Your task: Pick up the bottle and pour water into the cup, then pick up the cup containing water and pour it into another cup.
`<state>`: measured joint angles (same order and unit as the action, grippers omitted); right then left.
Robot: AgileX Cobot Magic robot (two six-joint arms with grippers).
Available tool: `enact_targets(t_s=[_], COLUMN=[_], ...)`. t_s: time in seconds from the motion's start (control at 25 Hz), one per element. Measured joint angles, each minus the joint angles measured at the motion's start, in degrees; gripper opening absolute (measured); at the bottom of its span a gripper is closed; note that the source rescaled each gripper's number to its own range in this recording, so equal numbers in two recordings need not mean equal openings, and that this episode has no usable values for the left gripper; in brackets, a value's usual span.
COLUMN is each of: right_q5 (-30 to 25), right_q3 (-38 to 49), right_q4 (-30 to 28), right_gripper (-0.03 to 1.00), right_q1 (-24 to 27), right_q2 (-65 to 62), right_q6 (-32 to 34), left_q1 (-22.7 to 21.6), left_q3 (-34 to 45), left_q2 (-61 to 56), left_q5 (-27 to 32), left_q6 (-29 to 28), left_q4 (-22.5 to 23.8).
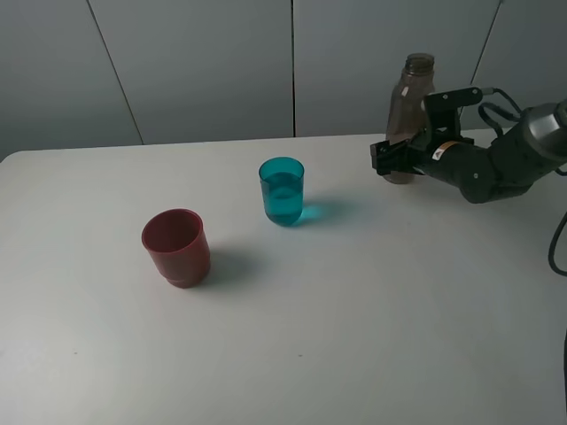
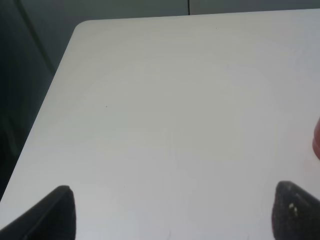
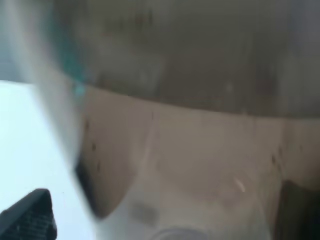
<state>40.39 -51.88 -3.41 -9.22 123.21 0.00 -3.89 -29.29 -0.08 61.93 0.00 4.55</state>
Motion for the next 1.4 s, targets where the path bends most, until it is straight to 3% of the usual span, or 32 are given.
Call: enact_targets(t_s=[0.48, 0.64, 0.72, 0.8, 0.92, 1.4], right_q5=[0.00, 0.63, 1.72, 2.19, 3.68, 7.13], right_q3=[19.30, 24.64, 26.20, 26.67, 26.77, 21.05], right_q4=[-1.02, -9.41, -18.06, -25.93, -30.27, -30.43], right_gripper=[0.99, 0.99, 0.99, 0.99, 0.99, 0.99], right_q1=[0.00, 0.00, 0.00, -0.23, -1.72, -9.91], right_q2=[-13.91, -16.75, -16.87, -16.87, -16.87, -15.05], right_q6=[0.44, 4.45, 7.13, 9.91, 11.40, 10.12], left_q1=[0.00, 0.00, 0.00, 0.00, 0.00, 0.00], left_q3=[0.00, 0.00, 0.00, 0.00, 0.00, 0.00], left_q2=[0.00, 0.00, 0.00, 0.00, 0.00, 0.00], left_q5=[0.00, 0.00, 0.00, 0.00, 0.00, 0.00], left_q6=[0.00, 0.00, 0.00, 0.00, 0.00, 0.00], left_q4=[0.00, 0.00, 0.00, 0.00, 0.00, 0.00])
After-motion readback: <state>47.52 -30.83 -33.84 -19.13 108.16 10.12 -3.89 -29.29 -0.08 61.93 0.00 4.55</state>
